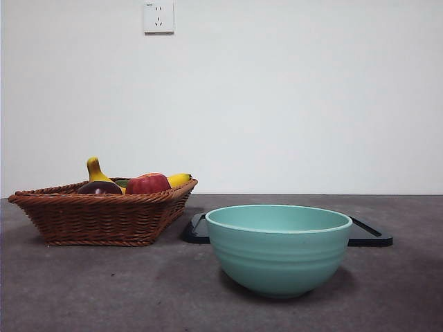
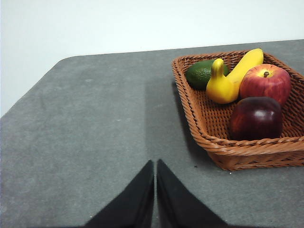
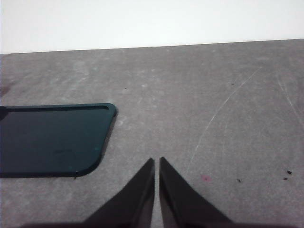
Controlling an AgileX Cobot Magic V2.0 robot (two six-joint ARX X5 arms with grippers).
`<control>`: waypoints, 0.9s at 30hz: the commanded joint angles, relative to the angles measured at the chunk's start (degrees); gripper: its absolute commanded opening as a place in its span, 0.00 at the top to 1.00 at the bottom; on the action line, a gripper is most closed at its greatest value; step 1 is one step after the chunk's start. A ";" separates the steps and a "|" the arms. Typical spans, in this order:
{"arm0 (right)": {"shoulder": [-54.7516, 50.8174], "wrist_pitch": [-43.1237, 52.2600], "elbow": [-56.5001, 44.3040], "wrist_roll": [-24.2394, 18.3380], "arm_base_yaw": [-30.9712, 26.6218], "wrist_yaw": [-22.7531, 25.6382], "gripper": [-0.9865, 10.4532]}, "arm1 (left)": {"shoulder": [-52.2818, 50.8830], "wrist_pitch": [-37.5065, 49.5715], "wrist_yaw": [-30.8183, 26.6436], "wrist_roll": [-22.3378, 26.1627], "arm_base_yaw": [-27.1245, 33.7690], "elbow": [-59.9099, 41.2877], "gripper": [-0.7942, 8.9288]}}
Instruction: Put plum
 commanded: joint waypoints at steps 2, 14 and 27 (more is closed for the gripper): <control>-0.13 -0.04 -0.31 -0.07 0.07 -0.11 0.91 | -0.11 -0.48 0.00 -0.37 0.15 -1.16 0.91; -0.13 0.61 -0.28 -0.07 0.07 -0.07 0.91 | -0.11 -0.48 0.00 -0.37 0.15 -1.16 0.91; -0.13 0.61 -0.28 -0.07 0.07 -0.07 0.91 | -0.11 -0.48 0.00 -0.37 0.15 -1.16 0.91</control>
